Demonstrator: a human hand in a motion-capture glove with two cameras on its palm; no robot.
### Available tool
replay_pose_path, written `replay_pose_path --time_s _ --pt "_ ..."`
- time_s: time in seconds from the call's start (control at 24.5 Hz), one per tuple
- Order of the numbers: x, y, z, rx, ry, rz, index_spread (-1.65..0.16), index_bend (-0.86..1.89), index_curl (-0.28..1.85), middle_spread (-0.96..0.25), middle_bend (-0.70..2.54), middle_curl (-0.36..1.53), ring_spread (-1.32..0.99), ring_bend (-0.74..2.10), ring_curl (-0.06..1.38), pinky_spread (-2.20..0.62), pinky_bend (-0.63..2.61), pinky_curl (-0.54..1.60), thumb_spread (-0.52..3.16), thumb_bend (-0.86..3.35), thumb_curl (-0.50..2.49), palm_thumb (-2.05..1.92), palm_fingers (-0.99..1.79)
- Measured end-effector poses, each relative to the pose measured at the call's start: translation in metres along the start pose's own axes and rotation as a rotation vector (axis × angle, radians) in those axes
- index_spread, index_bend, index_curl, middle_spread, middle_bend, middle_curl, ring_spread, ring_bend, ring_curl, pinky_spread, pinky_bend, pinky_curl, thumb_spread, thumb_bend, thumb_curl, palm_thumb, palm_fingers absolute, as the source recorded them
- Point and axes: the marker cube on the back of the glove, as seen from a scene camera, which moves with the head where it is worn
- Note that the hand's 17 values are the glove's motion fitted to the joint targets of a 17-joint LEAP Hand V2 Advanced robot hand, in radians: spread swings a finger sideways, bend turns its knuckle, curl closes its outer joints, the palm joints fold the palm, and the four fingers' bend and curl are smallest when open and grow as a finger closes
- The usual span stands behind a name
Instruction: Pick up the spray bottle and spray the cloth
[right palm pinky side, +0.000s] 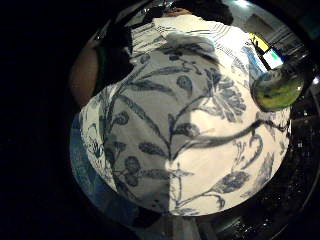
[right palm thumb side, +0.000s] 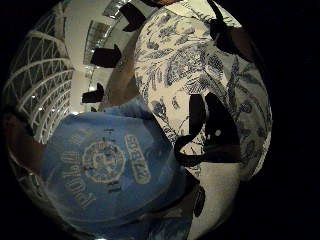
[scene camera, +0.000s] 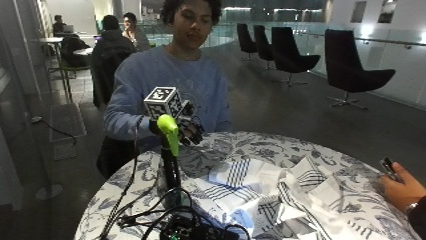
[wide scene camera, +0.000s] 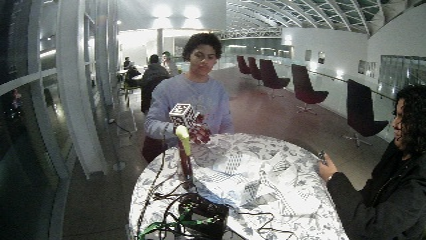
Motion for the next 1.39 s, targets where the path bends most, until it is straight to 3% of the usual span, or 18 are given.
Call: replay_pose_path --time_s 0.37,0.94,1.39 --pt "0.011 0.011 -0.006 0.061 -0.099 0.067 -0.29 0.14 0.30 -0.02 0.28 0.32 0.02 0.35 0.29 0.19 0.18 0.25 1.15 0.33 0.32 0.68 0.79" --pt "0.100 0.040 -0.078 0.570 -0.711 0.301 -0.32 0.06 0.24 -0.03 0.30 0.36 -0.01 0.45 0.34 0.17 0.22 0.30 1.17 0.22 0.35 0.67 0.78" --pt "0.134 0.031 -0.073 0.586 -0.754 0.339 -0.33 0.09 0.21 -0.03 0.30 0.38 -0.01 0.43 0.35 0.17 0.27 0.33 1.15 0.13 0.35 0.68 0.72"
